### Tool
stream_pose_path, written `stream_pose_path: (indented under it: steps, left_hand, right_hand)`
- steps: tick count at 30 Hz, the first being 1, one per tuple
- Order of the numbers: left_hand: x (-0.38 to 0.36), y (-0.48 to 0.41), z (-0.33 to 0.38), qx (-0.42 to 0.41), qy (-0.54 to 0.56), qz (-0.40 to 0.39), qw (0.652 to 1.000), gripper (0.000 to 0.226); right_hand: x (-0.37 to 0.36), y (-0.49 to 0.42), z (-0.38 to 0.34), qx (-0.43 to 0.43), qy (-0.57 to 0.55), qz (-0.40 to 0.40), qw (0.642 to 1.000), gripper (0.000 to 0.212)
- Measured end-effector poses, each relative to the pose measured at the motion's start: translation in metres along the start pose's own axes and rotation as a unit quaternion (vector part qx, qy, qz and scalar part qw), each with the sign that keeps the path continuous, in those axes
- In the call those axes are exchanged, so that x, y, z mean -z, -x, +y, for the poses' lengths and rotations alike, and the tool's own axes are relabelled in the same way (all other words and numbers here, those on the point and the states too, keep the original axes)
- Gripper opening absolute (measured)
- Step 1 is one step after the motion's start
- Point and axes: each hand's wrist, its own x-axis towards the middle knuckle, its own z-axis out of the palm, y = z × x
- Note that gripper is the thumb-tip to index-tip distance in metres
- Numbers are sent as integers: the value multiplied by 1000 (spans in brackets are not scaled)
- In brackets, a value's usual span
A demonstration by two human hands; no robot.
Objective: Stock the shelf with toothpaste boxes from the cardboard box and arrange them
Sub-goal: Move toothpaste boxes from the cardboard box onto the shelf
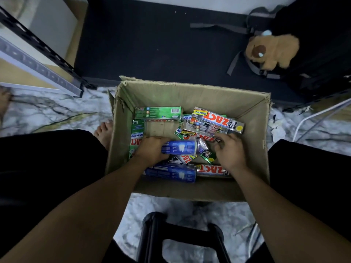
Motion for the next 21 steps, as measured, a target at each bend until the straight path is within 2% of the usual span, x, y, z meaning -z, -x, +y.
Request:
stream_pose_path:
  steps: [6,11,13,16,21]
  left_hand:
    - [2,-2,-1,57,61,27,996,57]
    - [3,2,-1,66,114,41,990,55]
    - [5,4,-2,73,138,49,987,57]
    - [11,6,-6,81,152,74,982,56]
    - [27,12,-10,96,169,86,977,56]
  right_hand:
    - [12,-25,-4,47,64,75,994,45]
    - [14,-60,-2,52,177,-38,982,75]
    - [12,-72,-3,51,211,-74,973,81]
    - [15,-80,-8,52,239,-81,966,71]
    - [27,-77,-19,48,207,-86,973,48]
